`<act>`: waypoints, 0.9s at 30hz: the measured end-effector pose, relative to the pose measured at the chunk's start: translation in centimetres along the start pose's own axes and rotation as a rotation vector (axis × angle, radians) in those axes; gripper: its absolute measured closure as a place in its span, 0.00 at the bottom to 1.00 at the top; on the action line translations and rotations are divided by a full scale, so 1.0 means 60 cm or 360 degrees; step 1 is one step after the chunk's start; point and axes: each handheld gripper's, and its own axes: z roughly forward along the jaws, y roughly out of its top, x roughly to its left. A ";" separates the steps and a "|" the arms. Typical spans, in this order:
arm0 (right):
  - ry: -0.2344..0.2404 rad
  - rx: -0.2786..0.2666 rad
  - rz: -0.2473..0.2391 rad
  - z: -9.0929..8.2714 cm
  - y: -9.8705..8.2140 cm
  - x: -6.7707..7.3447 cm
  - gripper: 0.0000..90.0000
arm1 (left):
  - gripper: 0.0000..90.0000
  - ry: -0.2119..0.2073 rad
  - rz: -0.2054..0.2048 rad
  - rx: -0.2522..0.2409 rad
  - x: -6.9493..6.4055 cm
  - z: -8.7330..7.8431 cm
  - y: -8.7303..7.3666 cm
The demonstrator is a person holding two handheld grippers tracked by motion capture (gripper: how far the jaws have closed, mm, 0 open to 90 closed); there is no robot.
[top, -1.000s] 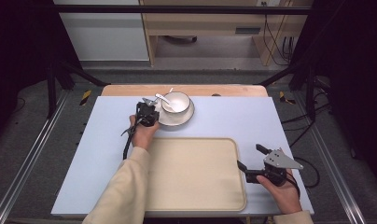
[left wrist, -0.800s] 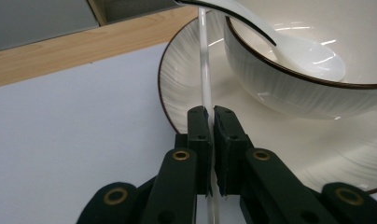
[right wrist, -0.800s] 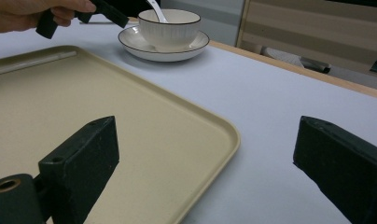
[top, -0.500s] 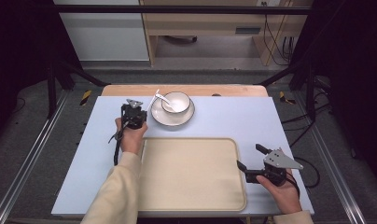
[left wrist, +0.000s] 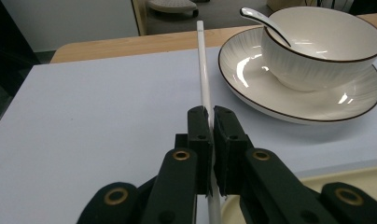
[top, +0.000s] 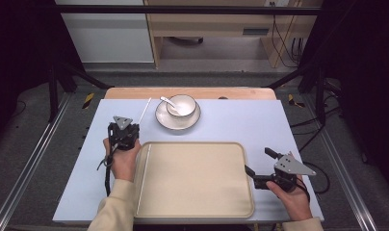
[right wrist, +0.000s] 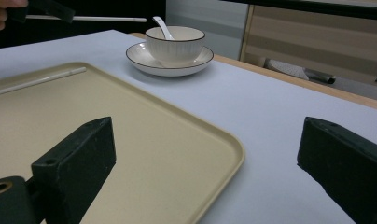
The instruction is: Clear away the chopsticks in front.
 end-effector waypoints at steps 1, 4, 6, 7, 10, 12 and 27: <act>-0.0003 0.0002 0.0000 -0.001 0.000 -0.001 0.05 | 0.95 -0.0005 -0.0032 -0.0014 0.000 -0.008 -0.003; -0.0012 -0.0004 0.0009 -0.002 0.000 -0.003 0.05 | 0.95 -0.0013 -0.0085 -0.0053 -0.005 -0.032 -0.015; -0.0013 -0.0007 0.0015 -0.003 0.000 -0.004 0.05 | 0.95 -0.0010 -0.0101 -0.0076 -0.011 -0.048 -0.024; -0.0013 -0.0009 0.0017 -0.004 0.000 -0.004 0.05 | 0.95 -0.0011 -0.0119 -0.0089 -0.013 -0.057 -0.029; -0.0013 -0.0011 0.0020 -0.004 0.001 -0.003 0.05 | 0.95 -0.0013 -0.0156 -0.0111 -0.017 -0.075 -0.042; -0.0014 -0.0008 0.0020 -0.004 0.001 -0.002 0.05 | 0.95 0.0002 -0.0167 -0.0128 -0.021 -0.091 -0.056; -0.0001 0.0010 0.0008 0.001 -0.001 0.004 0.06 | 0.95 0.0007 -0.0192 -0.0167 -0.073 -0.164 -0.136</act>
